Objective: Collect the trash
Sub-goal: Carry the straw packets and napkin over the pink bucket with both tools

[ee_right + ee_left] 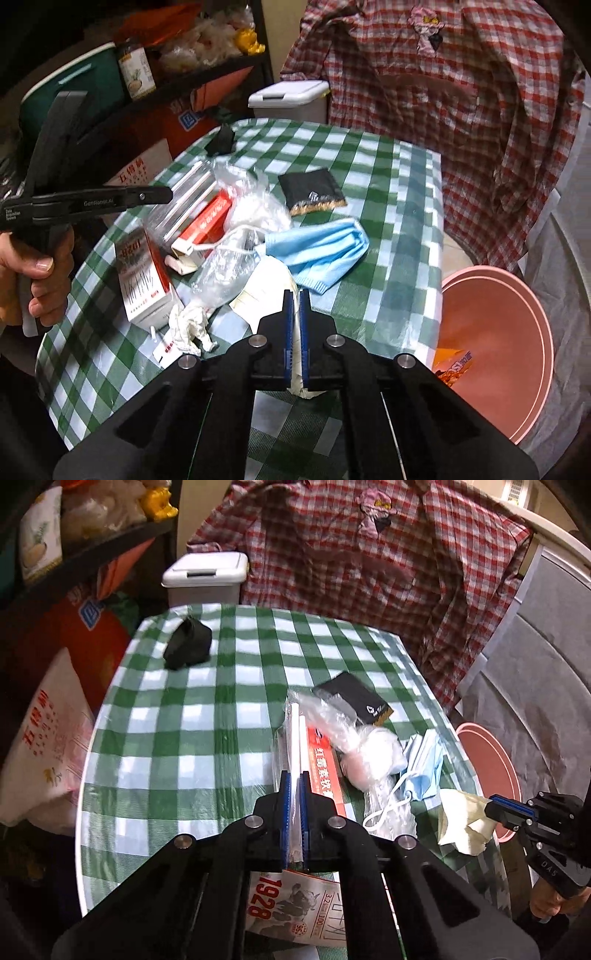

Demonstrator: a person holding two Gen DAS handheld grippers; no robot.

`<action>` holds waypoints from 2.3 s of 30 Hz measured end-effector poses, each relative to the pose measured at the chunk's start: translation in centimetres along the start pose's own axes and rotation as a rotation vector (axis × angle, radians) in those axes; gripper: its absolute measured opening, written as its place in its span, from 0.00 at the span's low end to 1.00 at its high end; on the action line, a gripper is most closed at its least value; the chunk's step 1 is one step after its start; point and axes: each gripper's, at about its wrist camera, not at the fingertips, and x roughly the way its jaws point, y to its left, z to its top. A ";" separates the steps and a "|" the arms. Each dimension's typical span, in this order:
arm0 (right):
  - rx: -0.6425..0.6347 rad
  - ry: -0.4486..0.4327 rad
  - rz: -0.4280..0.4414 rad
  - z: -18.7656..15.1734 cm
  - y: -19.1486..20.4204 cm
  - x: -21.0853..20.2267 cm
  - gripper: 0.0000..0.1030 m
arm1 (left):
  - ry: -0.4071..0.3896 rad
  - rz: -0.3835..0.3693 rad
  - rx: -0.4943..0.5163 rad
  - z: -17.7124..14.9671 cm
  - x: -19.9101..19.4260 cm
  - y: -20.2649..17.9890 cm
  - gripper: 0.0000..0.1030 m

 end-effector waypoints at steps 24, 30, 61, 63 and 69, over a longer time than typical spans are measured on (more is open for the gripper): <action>0.098 -0.269 -0.125 0.6 -3.7 -8.6 0.03 | -0.221 0.005 0.025 0.1 -7.7 -5.5 0.05; 0.125 -0.315 -0.165 0.3 -4.8 -10.4 0.03 | -0.268 -0.009 0.033 -0.1 -9.0 -7.3 0.05; 0.206 -0.425 -0.351 -1.0 -10.9 -15.9 0.03 | -0.270 -0.124 0.158 -0.4 -6.6 -18.4 0.05; 0.220 -0.426 -0.359 -1.1 -11.5 -16.1 0.03 | -0.265 -0.131 0.164 -0.4 -6.3 -19.0 0.05; 0.243 -0.422 -0.378 -1.5 -13.0 -16.4 0.03 | -0.245 -0.157 0.188 -0.3 -5.1 -21.5 0.05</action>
